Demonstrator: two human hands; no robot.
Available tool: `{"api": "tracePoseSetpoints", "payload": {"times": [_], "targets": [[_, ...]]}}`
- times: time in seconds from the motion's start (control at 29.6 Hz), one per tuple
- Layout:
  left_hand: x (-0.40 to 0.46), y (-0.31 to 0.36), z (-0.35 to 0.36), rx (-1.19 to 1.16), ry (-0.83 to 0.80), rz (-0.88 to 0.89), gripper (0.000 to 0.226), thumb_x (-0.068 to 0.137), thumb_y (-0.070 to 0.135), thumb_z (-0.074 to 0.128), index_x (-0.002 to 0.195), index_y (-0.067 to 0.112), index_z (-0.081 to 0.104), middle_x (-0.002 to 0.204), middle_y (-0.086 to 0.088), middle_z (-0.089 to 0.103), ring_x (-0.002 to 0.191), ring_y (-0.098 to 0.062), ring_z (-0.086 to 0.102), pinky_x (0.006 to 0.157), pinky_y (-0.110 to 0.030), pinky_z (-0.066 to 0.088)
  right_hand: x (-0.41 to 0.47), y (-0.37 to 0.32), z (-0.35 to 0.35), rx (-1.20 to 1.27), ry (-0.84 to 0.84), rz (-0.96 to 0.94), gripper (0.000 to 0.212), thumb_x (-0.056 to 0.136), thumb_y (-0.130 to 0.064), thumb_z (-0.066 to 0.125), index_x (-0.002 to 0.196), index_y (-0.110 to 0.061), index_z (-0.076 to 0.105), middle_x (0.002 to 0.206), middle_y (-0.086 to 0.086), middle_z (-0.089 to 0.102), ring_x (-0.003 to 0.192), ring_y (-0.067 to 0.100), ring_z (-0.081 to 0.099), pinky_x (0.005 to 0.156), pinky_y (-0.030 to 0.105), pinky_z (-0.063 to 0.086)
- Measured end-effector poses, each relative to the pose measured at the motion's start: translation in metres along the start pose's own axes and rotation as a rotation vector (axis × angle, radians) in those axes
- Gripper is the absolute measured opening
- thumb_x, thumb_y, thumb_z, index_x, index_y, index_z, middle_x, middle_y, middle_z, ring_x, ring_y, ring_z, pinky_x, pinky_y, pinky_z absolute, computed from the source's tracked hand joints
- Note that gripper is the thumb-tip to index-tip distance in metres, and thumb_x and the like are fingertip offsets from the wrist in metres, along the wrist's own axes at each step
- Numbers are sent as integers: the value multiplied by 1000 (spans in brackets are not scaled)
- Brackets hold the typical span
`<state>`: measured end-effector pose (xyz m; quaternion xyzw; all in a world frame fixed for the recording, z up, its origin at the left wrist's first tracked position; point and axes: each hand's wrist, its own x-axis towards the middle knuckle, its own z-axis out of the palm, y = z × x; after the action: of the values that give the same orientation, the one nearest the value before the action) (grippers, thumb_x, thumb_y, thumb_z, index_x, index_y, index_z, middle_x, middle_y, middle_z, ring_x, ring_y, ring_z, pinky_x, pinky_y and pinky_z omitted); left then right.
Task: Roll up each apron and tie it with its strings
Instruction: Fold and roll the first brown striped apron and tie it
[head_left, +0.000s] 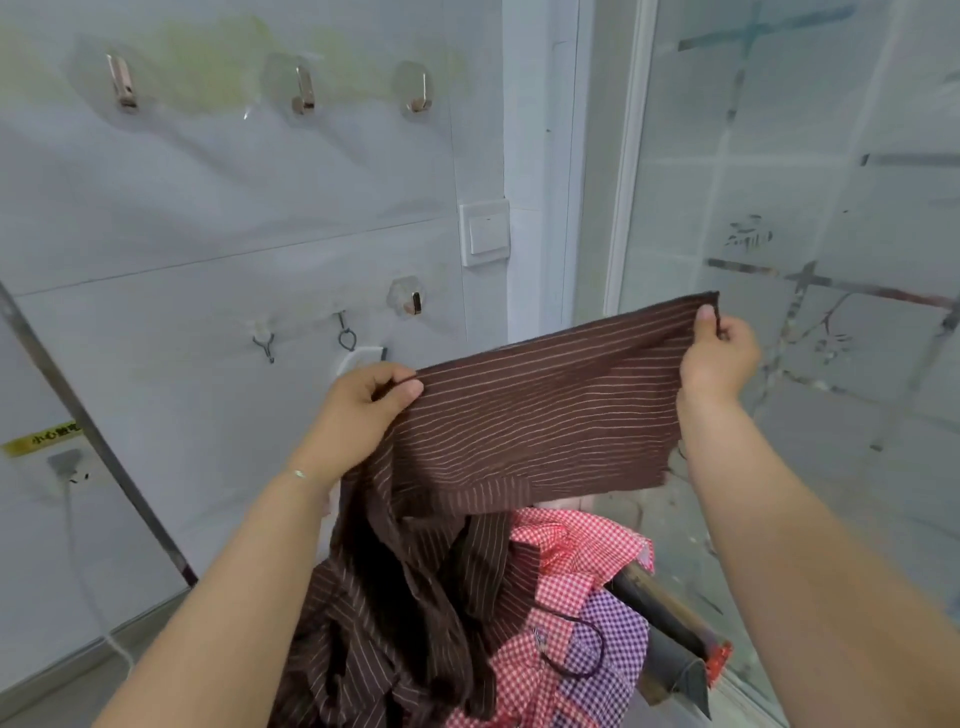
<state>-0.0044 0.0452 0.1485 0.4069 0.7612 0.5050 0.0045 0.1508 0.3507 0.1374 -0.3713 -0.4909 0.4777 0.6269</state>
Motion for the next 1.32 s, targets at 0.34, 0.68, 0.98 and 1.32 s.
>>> {"api": "tracePoseSetpoints", "payload": {"times": [0.34, 0.68, 0.98, 1.32], "targets": [[-19, 20, -12, -377, -873, -236, 32, 88, 15, 61, 106, -11, 56, 96, -16, 67, 87, -23, 64, 81, -31, 53, 1, 64, -17, -518, -306, 92, 26, 95, -26, 58, 90, -2, 65, 83, 11, 59, 85, 28, 62, 68, 27, 37], [-90, -170, 53, 554, -791, -615, 32, 97, 23, 52, 128, 15, 50, 124, -1, 55, 111, -19, 56, 89, -28, 46, -47, 189, -64, -1153, -707, 366, 37, 97, -33, 54, 116, -3, 65, 122, 18, 62, 112, 35, 58, 97, 39, 44], [-108, -213, 87, 646, -634, -557, 27, 103, 17, 30, 80, 15, 43, 78, 0, 51, 82, -25, 53, 74, -34, 41, -69, 230, -47, -386, -277, 719, 39, 97, -9, 54, 133, 4, 46, 106, 14, 62, 72, 11, 72, 61, 17, 55], [-82, -204, 100, 480, -653, -397, 22, 104, 23, 35, 100, 16, 56, 90, -5, 63, 86, -25, 62, 72, -34, 46, -234, 197, 23, -724, -1575, 54, 59, 98, -16, 51, 151, -26, 26, 154, -3, 31, 114, 24, 59, 99, 33, 47]]}}
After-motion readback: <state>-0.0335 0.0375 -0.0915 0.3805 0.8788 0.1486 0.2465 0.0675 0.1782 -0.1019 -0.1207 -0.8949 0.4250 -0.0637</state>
